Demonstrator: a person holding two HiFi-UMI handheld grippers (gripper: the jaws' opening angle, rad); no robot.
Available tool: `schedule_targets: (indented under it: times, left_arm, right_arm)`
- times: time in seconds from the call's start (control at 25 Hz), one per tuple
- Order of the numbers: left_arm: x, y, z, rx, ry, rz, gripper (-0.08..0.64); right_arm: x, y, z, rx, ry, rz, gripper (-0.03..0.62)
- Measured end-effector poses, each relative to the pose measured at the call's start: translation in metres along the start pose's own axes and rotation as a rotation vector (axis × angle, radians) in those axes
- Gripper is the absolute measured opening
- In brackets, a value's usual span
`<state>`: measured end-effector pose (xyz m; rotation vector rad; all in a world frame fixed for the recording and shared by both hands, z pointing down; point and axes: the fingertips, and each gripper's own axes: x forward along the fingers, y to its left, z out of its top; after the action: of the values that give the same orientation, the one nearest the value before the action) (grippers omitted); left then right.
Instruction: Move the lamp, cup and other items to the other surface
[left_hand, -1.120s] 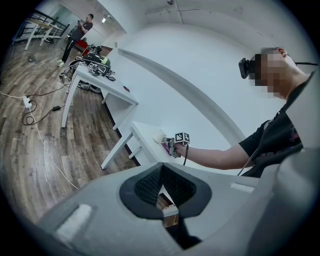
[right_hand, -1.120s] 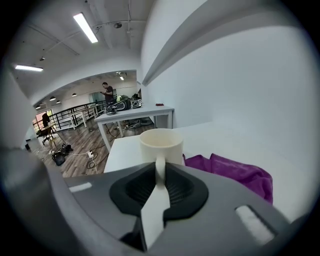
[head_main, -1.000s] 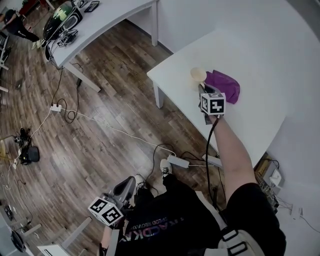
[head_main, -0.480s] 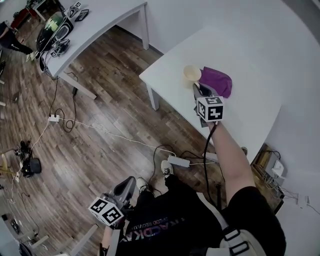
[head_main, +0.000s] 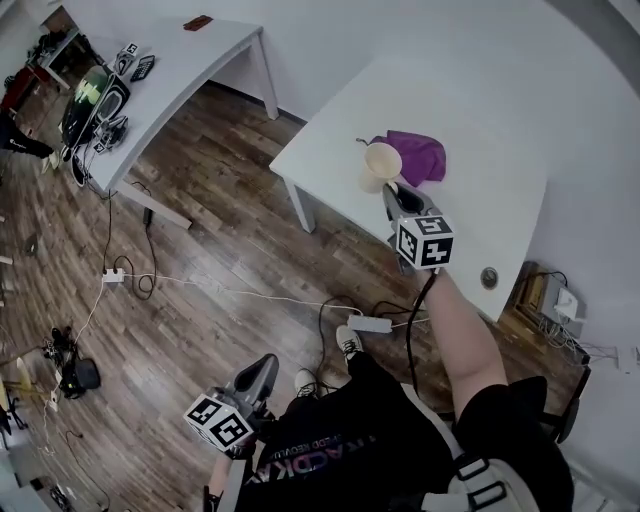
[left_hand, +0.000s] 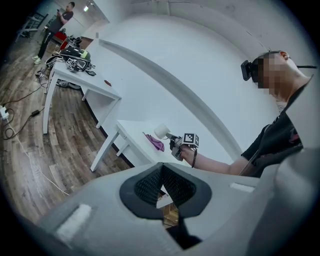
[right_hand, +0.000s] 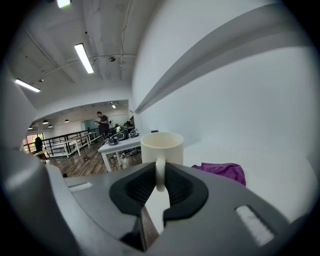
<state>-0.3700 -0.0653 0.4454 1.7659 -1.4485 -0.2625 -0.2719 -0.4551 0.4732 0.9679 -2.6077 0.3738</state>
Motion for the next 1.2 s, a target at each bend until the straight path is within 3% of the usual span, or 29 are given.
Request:
schedule_targets:
  times: [0.4, 0.76, 1.2]
  left_arm:
    - [-0.036, -0.006, 0.004, 0.071, 0.048, -0.141, 0.003]
    - [-0.060, -0.024, -0.018, 0.141, 0.125, -0.290, 0.003]
    - [-0.069, -0.076, -0.087, 0.220, 0.342, -0.548, 0.003]
  right_arm:
    - [-0.106, 0.040, -0.011, 0.008, -0.038, -0.088, 0.051]
    - [-0.200, 0.077, -0.037, 0.033, -0.073, -0.187, 0.049]
    - [-0.368, 0.080, -0.105, 0.126, -0.101, -0.461, 0.049]
